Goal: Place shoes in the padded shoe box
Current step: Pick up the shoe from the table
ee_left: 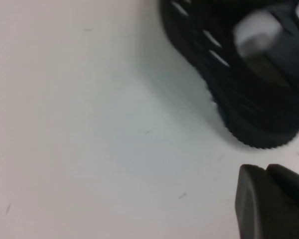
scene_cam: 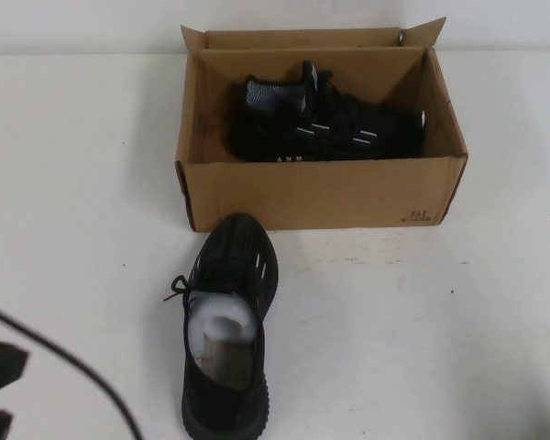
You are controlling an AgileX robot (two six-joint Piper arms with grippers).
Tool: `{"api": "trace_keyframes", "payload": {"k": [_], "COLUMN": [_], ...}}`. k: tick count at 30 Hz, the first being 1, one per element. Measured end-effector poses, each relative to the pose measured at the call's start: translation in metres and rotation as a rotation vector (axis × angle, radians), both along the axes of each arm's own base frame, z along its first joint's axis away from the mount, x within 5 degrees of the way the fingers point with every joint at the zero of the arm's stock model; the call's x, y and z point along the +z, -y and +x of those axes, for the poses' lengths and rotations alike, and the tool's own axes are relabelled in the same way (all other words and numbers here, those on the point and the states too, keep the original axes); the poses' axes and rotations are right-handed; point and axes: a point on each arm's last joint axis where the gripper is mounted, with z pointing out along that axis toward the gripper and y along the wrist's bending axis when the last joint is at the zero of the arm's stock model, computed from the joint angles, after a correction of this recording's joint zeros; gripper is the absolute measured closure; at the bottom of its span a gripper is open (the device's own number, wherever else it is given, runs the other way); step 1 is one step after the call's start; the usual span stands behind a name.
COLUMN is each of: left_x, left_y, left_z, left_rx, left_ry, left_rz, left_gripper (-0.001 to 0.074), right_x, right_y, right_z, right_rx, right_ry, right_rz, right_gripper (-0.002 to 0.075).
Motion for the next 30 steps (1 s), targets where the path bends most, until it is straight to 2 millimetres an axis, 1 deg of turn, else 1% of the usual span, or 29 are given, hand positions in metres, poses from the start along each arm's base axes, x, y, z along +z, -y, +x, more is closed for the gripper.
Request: {"api": "trace_keyframes", "payload": {"k": [5, 9, 13, 15, 18, 21, 23, 25, 29, 30], "left_x": [0.0, 0.003, 0.012, 0.014, 0.012, 0.01, 0.01, 0.005, -0.007, -0.01], "left_y": [0.014, 0.028, 0.057, 0.075, 0.098, 0.12, 0.13, 0.137, 0.143, 0.143], "left_z": [0.046, 0.081, 0.103, 0.113, 0.123, 0.131, 0.136, 0.14, 0.15, 0.153], "left_rx": [-0.226, -0.387, -0.564, -0.652, -0.8, -0.919, -0.961, -0.998, -1.055, -1.063], "left_ry": [-0.058, -0.052, -0.009, -0.008, -0.056, -0.056, -0.05, -0.05, -0.061, -0.056], "left_rz": [0.015, 0.062, 0.107, 0.159, 0.262, 0.321, 0.337, 0.352, 0.41, 0.431], "left_gripper": [0.074, 0.074, 0.074, 0.0739, 0.074, 0.0732, 0.0692, 0.0614, 0.0362, 0.0311], "right_x": [0.0, 0.0, 0.0, 0.0, 0.0, 0.0, 0.0, 0.0, 0.0, 0.0], "right_y": [0.0, 0.0, 0.0, 0.0, 0.0, 0.0, 0.0, 0.0, 0.0, 0.0], "right_z": [0.0, 0.0, 0.0, 0.0, 0.0, 0.0, 0.0, 0.0, 0.0, 0.0], "right_rx": [0.001, 0.001, 0.001, 0.001, 0.001, 0.001, 0.001, 0.001, 0.001, 0.001], "right_ry": [0.0, 0.0, 0.0, 0.0, -0.001, -0.001, -0.001, -0.001, -0.001, -0.001], "right_rz": [-0.002, -0.002, -0.004, -0.004, -0.004, -0.004, -0.004, -0.004, -0.004, -0.004], "right_gripper": [0.0734, 0.0734, 0.0734, 0.0734, 0.0734, 0.0734, 0.0734, 0.0734, 0.0734, 0.0734]}}
